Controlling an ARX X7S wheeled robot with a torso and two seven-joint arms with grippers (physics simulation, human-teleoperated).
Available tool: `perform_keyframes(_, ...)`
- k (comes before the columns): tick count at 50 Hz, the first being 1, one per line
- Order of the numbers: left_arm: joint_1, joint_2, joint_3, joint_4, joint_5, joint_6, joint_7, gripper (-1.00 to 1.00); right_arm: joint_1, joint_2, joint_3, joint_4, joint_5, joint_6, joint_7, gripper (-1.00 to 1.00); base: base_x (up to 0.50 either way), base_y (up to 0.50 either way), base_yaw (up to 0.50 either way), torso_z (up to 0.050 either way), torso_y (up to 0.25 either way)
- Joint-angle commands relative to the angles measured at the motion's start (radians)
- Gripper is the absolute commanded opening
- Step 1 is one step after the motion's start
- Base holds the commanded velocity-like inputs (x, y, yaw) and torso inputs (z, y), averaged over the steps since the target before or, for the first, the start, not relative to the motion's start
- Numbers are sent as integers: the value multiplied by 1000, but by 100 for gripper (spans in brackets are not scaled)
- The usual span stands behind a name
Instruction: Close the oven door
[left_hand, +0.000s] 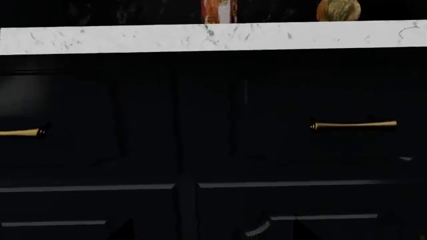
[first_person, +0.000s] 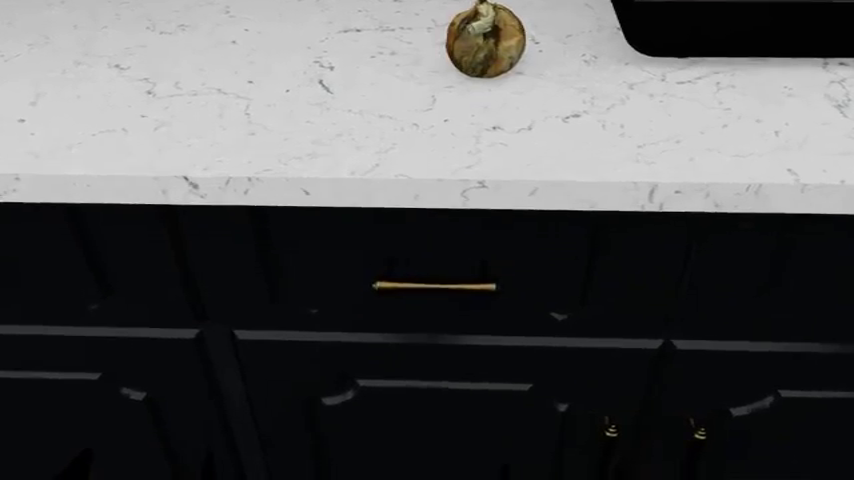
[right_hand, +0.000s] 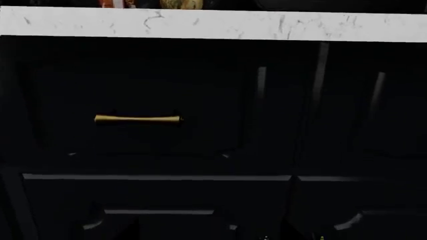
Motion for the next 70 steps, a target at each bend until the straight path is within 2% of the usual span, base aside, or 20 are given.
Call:
perform_keyframes(1, -3, -13, 17, -1, -10, 1, -12, 100, 4, 12, -19, 5, 8, -2, 13, 100, 0, 0, 0, -50, 0)
perform_keyframes(70, -12, -58, 76, -2, -47, -6, -72, 100, 17, 61, -89, 23, 25, -2, 75, 100, 0, 0, 0, -50, 0)
